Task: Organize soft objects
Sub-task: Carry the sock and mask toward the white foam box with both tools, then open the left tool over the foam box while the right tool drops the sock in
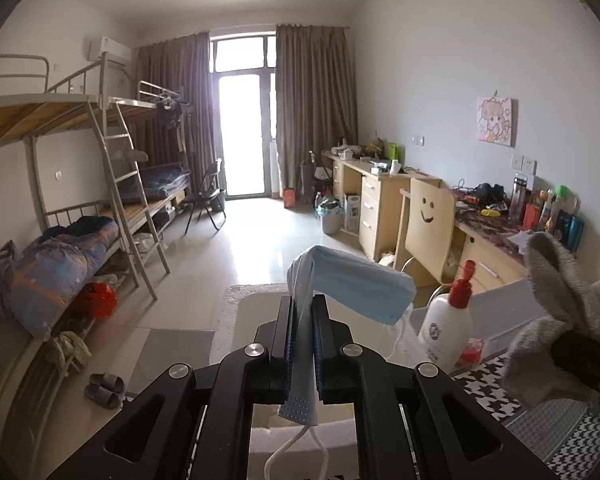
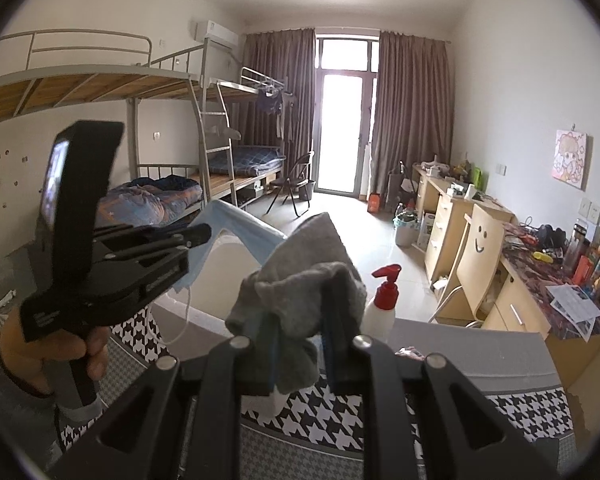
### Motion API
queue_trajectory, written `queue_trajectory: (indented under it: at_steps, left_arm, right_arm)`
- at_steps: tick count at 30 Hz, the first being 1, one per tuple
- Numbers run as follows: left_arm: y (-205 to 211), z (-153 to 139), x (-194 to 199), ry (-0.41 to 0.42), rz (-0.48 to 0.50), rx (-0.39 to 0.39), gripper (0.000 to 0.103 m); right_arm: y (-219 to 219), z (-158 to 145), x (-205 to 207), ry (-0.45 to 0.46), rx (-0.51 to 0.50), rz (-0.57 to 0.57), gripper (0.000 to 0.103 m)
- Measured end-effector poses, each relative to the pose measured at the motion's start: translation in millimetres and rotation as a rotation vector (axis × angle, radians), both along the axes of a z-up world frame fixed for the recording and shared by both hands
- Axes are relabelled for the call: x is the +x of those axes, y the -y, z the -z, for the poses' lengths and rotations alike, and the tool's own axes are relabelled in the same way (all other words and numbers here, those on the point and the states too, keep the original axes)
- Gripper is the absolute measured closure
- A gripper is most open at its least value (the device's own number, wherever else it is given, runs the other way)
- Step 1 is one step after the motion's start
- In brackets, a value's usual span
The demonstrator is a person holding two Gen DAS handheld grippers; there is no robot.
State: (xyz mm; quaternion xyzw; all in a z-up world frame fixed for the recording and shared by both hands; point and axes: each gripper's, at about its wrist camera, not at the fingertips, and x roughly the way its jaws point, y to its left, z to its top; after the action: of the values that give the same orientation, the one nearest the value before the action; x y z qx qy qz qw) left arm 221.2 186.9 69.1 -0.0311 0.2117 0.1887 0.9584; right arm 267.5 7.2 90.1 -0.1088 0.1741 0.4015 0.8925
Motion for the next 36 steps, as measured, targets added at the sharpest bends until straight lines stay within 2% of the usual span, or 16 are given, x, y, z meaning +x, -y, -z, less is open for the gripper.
queue_trajectory:
  at_steps: [2, 4, 5, 6, 8, 10, 12, 14, 18, 36]
  left_arm:
    - [-5, 4, 4, -0.013, 0.000, -0.019, 0.093]
    - [-10, 8, 9, -0.037, -0.007, -0.029, 0.085]
    - [-12, 11, 10, -0.048, -0.009, -0.033, 0.069]
    - [-14, 13, 10, -0.057, -0.013, -0.036, 0.047]
    - [-18, 14, 7, -0.047, -0.034, -0.029, 0.028]
    - [-19, 11, 1, -0.030, -0.050, -0.018, 0.023]
    - [-20, 8, -4, -0.017, -0.051, -0.021, 0.011]
    - [-21, 5, -10, 0.009, -0.061, -0.019, 0.005]
    - [-21, -1, -20, 0.034, -0.070, -0.004, 0.001]
    - [-39, -1, -53, 0.065, -0.148, -0.001, 0.001]
  right_arm:
    - [-2, 0, 0, 0.000, -0.003, 0.001, 0.082]
    - [-4, 1, 1, -0.003, -0.006, 0.003, 0.082]
    - [-5, 1, 2, -0.005, -0.008, 0.003, 0.082]
    - [-6, 2, 3, -0.007, -0.011, 0.005, 0.082]
    - [-8, 2, 5, -0.010, -0.014, 0.005, 0.082]
    - [-10, 2, 7, -0.010, -0.018, 0.005, 0.082]
    - [-13, 2, 8, -0.013, -0.017, 0.004, 0.082]
    - [-16, 2, 10, -0.015, -0.019, 0.002, 0.082]
    - [-22, 3, 13, -0.015, -0.023, -0.005, 0.082]
    - [-52, 5, 21, -0.036, -0.023, -0.053, 0.082]
